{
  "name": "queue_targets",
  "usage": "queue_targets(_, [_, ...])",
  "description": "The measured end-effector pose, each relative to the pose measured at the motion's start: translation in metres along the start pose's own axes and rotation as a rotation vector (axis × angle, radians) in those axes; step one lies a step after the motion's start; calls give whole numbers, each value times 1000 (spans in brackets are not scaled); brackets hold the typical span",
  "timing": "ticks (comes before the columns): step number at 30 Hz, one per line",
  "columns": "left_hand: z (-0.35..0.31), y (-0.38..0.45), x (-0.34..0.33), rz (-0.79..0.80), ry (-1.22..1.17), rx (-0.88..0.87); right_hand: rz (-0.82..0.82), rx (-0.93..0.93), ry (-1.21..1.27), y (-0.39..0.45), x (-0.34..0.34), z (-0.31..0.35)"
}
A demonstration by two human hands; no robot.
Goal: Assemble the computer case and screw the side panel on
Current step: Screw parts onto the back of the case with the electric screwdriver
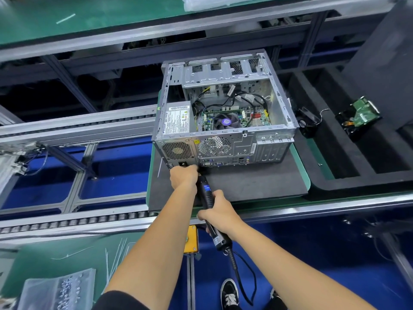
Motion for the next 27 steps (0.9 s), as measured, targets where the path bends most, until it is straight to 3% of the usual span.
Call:
queue_targets(7, [3,-3,-1,-10,-136,42,37,-9,10,0,3,-1])
queue_targets(20, [4,-2,-1,-13,-126,14,22,12,-69,-1,9,-11])
queue_targets(27, [9,-6,1,33,198,-263,85,2,-33,-4,24,-11])
Point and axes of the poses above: each hand's wrist, its own y-axis towards the middle knuckle, its own x-axis out of the back of the hand, z = x × y, the point moved 2 cm from there along y, towards the middle knuckle, and after that the axes turned 12 degrees about -y, right-handed, at the moved point
